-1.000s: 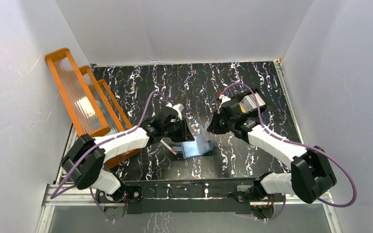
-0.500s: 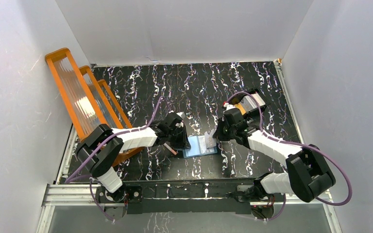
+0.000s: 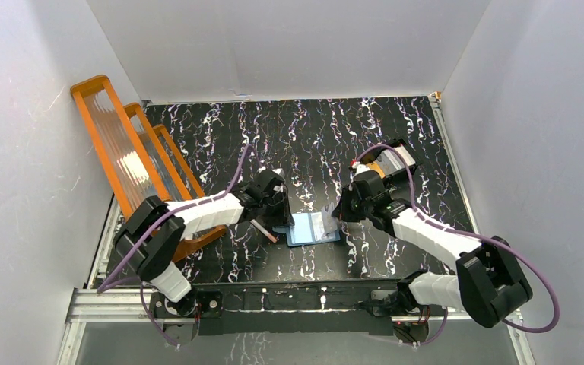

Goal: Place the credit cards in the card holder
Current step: Pick up the credit card from the storage box.

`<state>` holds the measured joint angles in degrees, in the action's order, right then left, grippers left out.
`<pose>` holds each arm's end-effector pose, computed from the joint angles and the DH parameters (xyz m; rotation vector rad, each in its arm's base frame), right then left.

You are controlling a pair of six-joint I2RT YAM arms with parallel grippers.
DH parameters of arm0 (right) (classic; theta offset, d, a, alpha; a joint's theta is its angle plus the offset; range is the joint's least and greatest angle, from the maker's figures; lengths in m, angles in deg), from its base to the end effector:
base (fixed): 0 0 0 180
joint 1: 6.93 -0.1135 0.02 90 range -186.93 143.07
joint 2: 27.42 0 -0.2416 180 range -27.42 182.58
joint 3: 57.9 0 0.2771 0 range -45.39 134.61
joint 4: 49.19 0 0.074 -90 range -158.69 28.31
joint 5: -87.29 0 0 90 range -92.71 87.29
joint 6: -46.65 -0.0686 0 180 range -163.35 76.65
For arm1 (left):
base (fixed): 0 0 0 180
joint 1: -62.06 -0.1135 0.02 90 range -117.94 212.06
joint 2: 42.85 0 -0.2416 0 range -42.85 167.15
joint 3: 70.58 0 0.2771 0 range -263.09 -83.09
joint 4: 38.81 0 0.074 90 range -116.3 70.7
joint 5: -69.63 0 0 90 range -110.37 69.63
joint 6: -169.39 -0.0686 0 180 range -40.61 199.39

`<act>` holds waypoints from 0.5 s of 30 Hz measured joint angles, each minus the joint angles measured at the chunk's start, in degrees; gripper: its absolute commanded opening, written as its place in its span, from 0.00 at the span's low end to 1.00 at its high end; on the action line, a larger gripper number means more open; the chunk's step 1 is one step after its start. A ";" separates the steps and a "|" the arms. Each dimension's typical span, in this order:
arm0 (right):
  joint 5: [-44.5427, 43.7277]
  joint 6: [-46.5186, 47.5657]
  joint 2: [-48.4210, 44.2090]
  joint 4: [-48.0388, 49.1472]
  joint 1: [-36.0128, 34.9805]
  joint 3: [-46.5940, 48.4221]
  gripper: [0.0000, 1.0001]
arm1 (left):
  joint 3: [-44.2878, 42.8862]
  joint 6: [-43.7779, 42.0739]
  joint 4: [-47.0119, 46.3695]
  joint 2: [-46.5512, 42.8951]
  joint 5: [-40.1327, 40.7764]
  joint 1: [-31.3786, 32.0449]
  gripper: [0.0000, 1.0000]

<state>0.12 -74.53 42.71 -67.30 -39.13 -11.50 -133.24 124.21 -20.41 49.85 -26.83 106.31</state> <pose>0.2501 0.1615 0.1341 -0.0475 2.3808 0.6091 0.2565 -0.2606 0.1097 0.0425 2.5880 -0.7928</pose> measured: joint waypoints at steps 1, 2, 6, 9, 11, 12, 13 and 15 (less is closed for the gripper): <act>0.44 -0.09 -0.50 -0.31 0.00 0.00 0.00 | 0.00 0.04 -0.07 -0.76 -0.50 -0.02 0.25; 0.70 -0.11 -0.87 -0.39 0.00 0.00 0.00 | 0.00 0.13 -0.31 -1.62 -1.18 -0.02 0.26; 2.60 -0.24 -2.49 0.26 0.11 -0.07 0.00 | 0.04 1.29 -3.65 -5.42 -4.35 -0.02 0.27; 4.55 -0.98 -4.44 2.78 0.46 -1.14 0.00 | 0.07 3.37 -6.67 -7.76 -7.50 -0.07 0.31; 5.60 -1.75 -6.03 4.48 0.81 -2.45 0.00 | 0.09 4.72 -8.11 -8.90 -9.25 -0.07 0.33; 6.19 -2.12 -6.88 5.25 1.05 -3.19 0.00 | 0.11 5.51 -8.81 -9.60 -10.03 -0.07 0.34; 6.67 -2.56 -7.63 5.99 1.25 -3.87 0.00 | 0.11 6.14 -9.16 -10.25 -10.69 -0.13 0.35; 7.52 -3.28 -8.61 6.97 1.55 -4.79 0.00 | 0.11 6.88 -9.60 -11.30 -11.37 -0.20 0.36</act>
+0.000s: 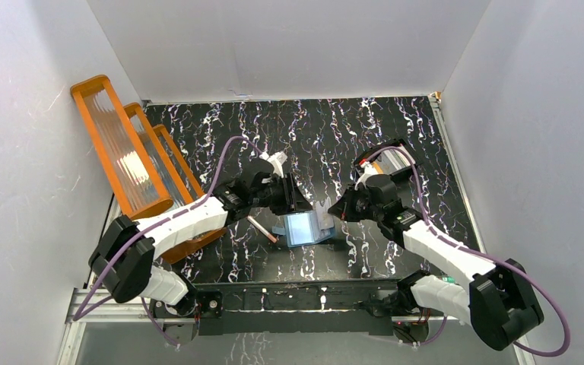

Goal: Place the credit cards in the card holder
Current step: Pick up the credit card from the storage box.

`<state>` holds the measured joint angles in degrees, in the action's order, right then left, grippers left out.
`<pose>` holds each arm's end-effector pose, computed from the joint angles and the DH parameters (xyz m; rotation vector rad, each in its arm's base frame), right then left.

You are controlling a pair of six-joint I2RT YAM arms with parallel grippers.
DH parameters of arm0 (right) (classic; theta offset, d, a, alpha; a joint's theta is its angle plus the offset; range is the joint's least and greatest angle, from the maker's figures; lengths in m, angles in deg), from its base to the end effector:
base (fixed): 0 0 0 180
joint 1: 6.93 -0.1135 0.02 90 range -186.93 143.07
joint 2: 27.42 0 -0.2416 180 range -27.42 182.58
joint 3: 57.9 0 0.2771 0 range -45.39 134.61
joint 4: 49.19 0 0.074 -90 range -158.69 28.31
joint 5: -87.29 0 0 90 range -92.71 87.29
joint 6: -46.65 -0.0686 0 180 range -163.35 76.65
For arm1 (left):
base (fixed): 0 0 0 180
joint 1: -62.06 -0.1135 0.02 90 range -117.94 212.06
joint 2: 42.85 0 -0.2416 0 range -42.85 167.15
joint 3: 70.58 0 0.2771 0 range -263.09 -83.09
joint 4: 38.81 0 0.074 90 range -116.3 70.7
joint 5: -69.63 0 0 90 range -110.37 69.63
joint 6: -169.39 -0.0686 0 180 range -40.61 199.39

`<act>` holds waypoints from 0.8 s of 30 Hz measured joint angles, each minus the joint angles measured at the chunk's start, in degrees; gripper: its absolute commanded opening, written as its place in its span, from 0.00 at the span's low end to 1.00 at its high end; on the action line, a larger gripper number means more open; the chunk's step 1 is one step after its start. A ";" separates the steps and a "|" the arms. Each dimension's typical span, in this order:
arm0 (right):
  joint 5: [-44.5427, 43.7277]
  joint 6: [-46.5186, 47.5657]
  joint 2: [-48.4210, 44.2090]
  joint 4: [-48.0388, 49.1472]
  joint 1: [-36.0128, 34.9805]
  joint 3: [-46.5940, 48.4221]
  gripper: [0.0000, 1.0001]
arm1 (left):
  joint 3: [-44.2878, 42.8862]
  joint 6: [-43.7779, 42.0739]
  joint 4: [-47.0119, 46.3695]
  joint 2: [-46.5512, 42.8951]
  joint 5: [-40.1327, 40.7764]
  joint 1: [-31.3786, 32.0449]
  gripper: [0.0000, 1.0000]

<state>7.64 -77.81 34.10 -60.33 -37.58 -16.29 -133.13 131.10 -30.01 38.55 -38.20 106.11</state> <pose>0.2402 0.1567 0.1585 -0.0398 2.2262 0.8460 0.2510 -0.2720 0.1982 0.0644 2.3172 -1.2785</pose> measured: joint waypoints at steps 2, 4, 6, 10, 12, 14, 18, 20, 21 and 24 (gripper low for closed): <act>0.72 -0.76 -0.76 0.76 0.31 -0.48 0.00 | 0.00 0.26 -0.17 -0.74 -0.22 -0.02 0.37; 1.46 -1.40 -1.40 1.51 0.50 -0.63 0.00 | 0.33 0.42 -0.72 -0.87 -0.22 -0.15 0.37; 2.32 -1.90 -1.95 2.45 0.72 -0.68 0.00 | 2.01 0.85 -2.73 -0.90 -0.68 -0.72 0.38; 3.93 -3.23 -2.40 5.01 1.29 -1.18 0.00 | 9.35 3.37 -10.64 -1.27 -3.56 -3.63 0.39; 4.76 -3.82 -2.43 6.49 1.66 -2.01 0.00 | 13.03 4.87 -14.71 -1.27 -5.53 -5.49 0.40; 5.79 -4.61 -2.45 7.61 2.23 -3.30 0.00 | 15.43 6.01 -18.14 -1.27 -7.23 -7.04 0.42; 7.78 -5.95 -2.73 8.83 3.13 -5.01 0.00 | 16.24 7.19 -25.35 -1.14 -10.56 -7.56 0.47; 8.81 -6.60 -3.34 9.99 3.41 -5.35 0.00 | 16.46 7.54 -29.20 -1.03 -12.13 -7.56 0.50; 9.49 -7.10 -3.76 10.73 3.61 -5.44 0.00 | 16.68 7.74 -31.06 -0.92 -12.98 -7.56 0.52; 11.69 -8.83 -4.61 14.21 3.98 -5.97 0.00 | 16.81 8.24 -35.36 0.22 -15.13 -7.56 0.54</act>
<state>19.33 -86.64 29.49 -46.12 -33.60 -22.25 -116.32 139.34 -65.37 38.77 -53.32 98.55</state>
